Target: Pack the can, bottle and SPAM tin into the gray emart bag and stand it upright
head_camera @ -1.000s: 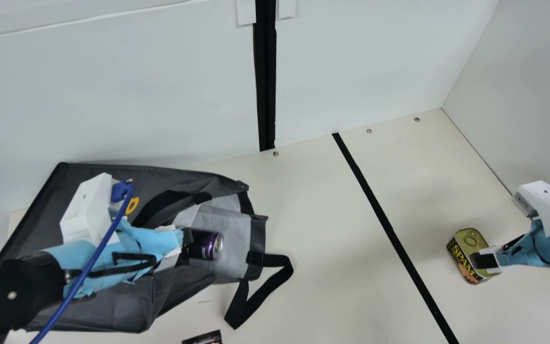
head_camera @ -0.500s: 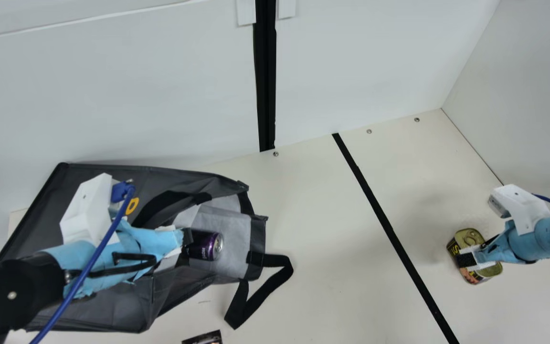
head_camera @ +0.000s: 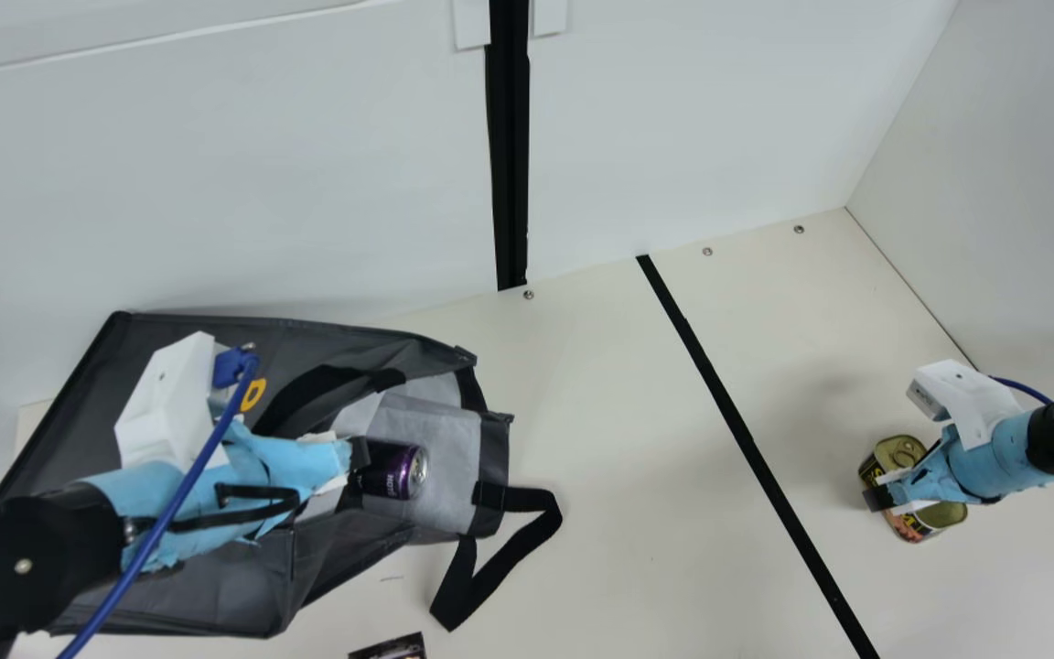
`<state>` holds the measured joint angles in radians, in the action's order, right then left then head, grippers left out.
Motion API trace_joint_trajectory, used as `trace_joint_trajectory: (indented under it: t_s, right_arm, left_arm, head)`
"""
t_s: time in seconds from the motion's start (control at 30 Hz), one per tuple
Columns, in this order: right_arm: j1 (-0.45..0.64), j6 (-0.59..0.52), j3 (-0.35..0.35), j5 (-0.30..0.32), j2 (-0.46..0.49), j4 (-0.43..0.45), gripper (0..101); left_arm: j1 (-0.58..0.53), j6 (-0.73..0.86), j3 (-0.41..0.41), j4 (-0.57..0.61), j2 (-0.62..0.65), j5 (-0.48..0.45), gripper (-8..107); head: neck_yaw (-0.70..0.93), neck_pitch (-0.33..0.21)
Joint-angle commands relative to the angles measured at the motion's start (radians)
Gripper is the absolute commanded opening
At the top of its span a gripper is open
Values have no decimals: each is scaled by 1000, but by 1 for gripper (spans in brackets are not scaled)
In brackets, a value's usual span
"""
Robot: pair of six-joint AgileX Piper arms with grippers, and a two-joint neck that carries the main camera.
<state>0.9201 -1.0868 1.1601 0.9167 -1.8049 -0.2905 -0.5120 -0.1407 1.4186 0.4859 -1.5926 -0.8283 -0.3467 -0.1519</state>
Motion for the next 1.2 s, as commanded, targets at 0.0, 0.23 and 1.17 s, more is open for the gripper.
trace_joint_trajectory:
  t_s: [0.0,0.23,1.17]
  right_arm:
    - [-1,-1,2,-4,0,1,22]
    - [0,-30,14,14,19,-3,0]
    - [-68,-97,26,138,198,-28,0]
  left_arm:
    - [0,0,0,0,0,0,-8]
    - [0,0,0,0,0,0,-8]
    - [0,0,0,0,0,0,-8]
  head:
    - [-2,-23]
    - [-2,-23]
    - [-2,-23]
